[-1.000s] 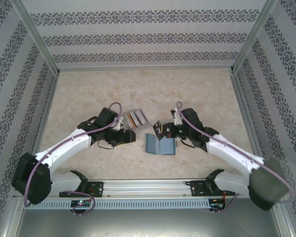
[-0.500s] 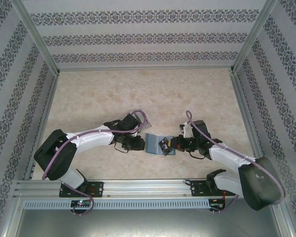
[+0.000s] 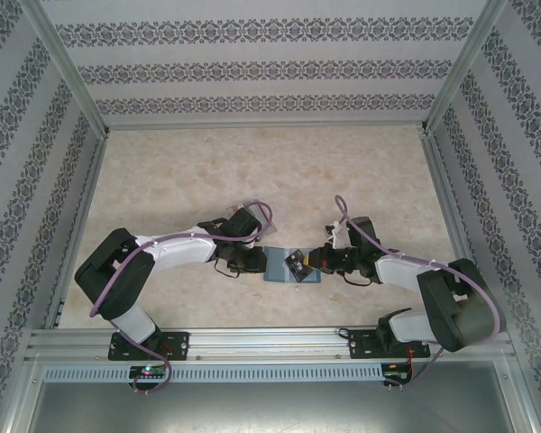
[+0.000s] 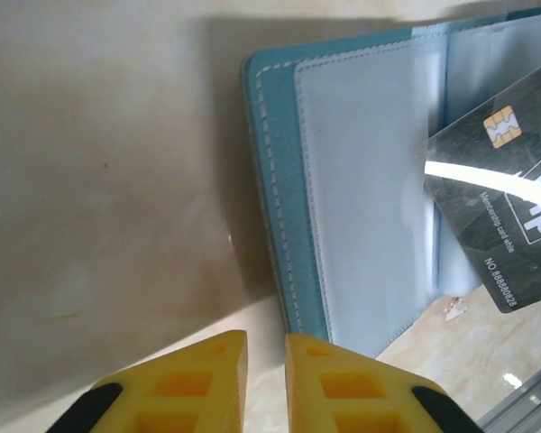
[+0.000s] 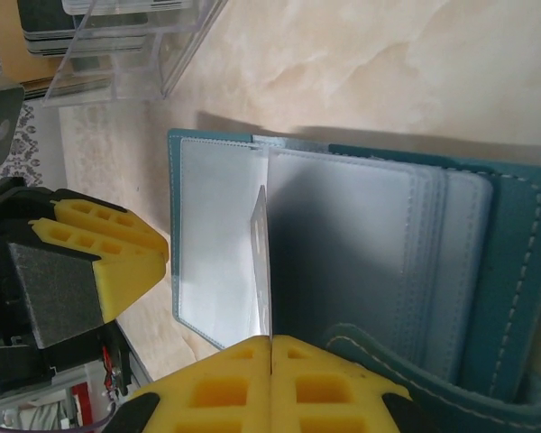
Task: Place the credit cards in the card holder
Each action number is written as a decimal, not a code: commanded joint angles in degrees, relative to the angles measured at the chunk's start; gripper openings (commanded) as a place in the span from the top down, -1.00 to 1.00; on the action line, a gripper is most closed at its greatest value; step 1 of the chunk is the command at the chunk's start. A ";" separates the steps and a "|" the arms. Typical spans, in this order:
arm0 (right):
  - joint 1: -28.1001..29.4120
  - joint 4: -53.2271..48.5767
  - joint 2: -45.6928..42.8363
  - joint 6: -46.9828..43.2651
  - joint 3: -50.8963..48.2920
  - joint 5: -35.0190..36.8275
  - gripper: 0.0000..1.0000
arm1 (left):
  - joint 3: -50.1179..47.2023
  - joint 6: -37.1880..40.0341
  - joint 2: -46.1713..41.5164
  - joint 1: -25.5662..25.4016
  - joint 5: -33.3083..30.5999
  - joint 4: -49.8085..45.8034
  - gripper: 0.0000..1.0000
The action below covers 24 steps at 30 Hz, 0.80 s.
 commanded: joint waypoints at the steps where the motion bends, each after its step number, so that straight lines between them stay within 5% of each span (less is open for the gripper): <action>1: -0.40 1.82 1.41 1.36 0.70 -1.09 0.94 | 1.60 -0.37 1.80 -0.84 -2.14 -0.65 0.68; 11: 2.16 1.28 1.94 4.57 0.97 5.41 0.77 | 0.82 -0.85 3.22 -0.85 -0.83 0.68 0.85; 24: 8.53 3.74 0.42 10.03 0.76 16.60 0.92 | 0.06 -2.13 3.01 -0.94 -0.06 2.17 0.91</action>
